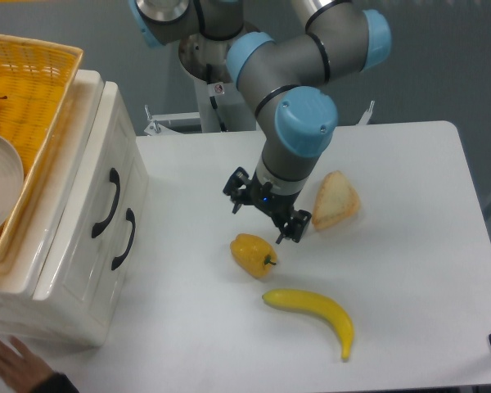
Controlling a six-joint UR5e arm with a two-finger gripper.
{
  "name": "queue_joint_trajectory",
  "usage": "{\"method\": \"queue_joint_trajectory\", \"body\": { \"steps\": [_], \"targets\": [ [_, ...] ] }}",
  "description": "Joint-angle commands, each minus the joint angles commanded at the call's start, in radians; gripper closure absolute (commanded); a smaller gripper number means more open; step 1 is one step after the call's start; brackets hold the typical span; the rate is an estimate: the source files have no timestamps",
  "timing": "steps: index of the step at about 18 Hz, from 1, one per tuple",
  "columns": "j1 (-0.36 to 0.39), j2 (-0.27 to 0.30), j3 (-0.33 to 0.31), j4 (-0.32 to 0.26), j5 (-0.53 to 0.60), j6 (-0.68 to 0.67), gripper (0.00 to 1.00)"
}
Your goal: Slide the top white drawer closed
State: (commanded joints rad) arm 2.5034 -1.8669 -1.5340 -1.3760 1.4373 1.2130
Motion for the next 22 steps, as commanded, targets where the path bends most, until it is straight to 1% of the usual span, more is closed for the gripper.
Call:
{"method": "queue_joint_trajectory", "body": {
  "steps": [2, 4, 5, 6, 11, 12, 15, 17, 22],
  "targets": [
    [0.005, 0.018, 0.000, 0.002, 0.032, 0.118, 0.00],
    [0.006, 0.021, 0.000, 0.002, 0.055, 0.239, 0.00],
    [0.009, 0.022, 0.000, 0.002, 0.057, 0.267, 0.00],
    [0.015, 0.022, -0.002, 0.002, 0.057, 0.278, 0.00],
    [0.069, 0.057, -0.005, -0.005, 0.071, 0.348, 0.00],
    [0.083, 0.064, -0.005, -0.015, 0.074, 0.371, 0.00],
    [0.107, 0.080, -0.008, -0.035, 0.116, 0.508, 0.00],
    [0.127, 0.098, -0.017, -0.040, 0.123, 0.569, 0.00],
    [0.130, 0.135, -0.020, -0.058, 0.115, 0.588, 0.00]
  ]
}}
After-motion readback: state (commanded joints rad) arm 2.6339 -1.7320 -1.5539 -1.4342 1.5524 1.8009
